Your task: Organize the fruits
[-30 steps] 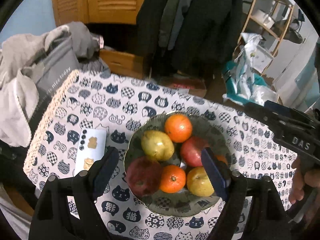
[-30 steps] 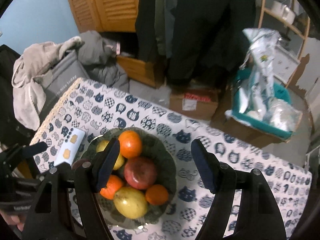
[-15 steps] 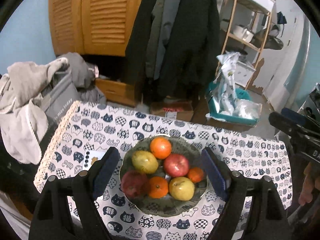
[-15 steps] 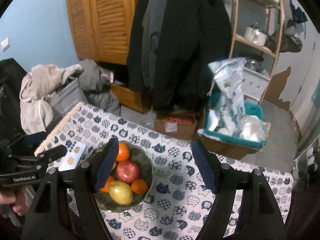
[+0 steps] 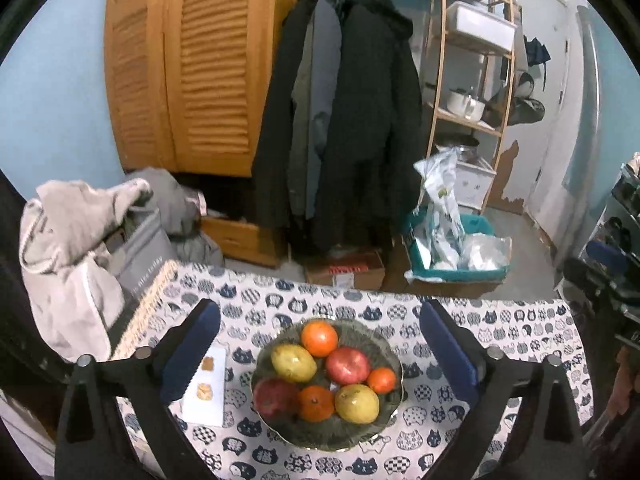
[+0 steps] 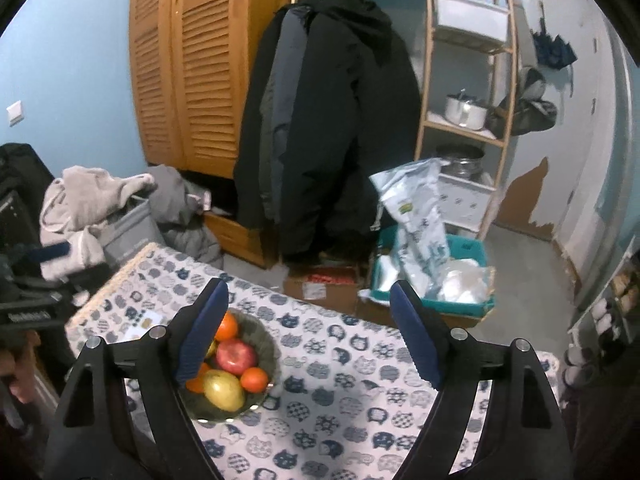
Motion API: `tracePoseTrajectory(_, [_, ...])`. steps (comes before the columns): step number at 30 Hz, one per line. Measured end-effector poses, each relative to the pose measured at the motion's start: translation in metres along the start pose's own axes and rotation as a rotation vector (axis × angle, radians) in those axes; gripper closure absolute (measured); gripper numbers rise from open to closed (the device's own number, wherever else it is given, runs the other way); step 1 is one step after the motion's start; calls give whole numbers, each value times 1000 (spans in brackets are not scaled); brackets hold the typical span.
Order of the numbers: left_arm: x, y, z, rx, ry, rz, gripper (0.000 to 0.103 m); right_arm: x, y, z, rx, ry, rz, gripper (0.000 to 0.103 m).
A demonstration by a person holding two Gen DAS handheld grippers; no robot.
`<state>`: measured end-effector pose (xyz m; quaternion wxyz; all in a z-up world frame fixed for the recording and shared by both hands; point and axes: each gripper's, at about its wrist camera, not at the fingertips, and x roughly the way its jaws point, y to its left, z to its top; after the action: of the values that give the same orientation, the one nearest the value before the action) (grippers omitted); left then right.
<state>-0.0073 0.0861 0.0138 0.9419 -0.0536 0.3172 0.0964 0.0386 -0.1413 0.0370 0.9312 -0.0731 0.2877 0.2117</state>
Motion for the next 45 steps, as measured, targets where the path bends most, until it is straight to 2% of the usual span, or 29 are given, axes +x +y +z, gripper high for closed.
tracePoseTrajectory(4, [-11,-8,4,18,-43,16,1,-3,-11,-4,16,-9,-29,21])
tracePoseTrajectory(11, [-16,-18,6,35,-71,26,1,-9,-20,-6,45,-36,-24,21])
tracePoseTrajectory(22, [-10,-24,4,50,-50,26,1,-4,-28,-8,59,-22,-32,21])
tracePoseTrajectory(45, [-15,-22,1,35,-57,27,1,-4,-25,-7,51,-21,-39,21])
